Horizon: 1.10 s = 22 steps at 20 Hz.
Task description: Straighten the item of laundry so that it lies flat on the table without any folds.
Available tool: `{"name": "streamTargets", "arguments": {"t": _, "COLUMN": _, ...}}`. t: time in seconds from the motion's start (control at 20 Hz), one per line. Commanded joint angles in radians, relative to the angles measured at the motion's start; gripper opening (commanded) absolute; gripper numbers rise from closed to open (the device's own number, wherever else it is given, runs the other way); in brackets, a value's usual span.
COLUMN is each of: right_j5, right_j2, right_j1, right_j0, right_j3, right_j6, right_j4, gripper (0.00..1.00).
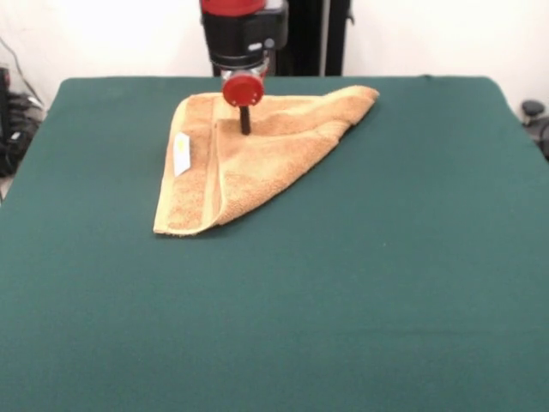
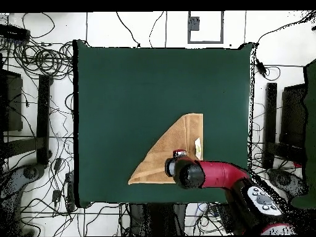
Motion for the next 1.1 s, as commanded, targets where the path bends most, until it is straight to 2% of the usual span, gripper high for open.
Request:
{"name": "streamTargets", "arguments": {"t": 0.05, "right_j5": 0.184, "right_j2": -0.032, "right_j1": 0.046, "right_j0": 0.12, "right_j3": -0.146, "right_j6": 0.074, "right_j4": 0.116, "gripper": 0.0}}
{"name": "streamTargets", "arguments": {"t": 0.2, "right_j5": 0.257, "right_j2": -0.073, "right_j1": 0.099, "right_j0": 0.185, "right_j3": -0.257, "right_j6": 0.134, "right_j4": 0.172, "gripper": 0.0}}
{"name": "streamTargets", "arguments": {"t": 0.55, "right_j5": 0.441, "right_j2": -0.151, "right_j1": 0.15, "right_j0": 0.268, "right_j3": -0.38, "right_j6": 0.177, "right_j4": 0.287, "gripper": 0.0}}
{"name": "streamTargets", "arguments": {"t": 1.1, "right_j5": 0.72, "right_j2": -0.188, "right_j1": 0.133, "right_j0": 0.348, "right_j3": -0.558, "right_j6": 0.229, "right_j4": 0.445, "gripper": 0.0}}
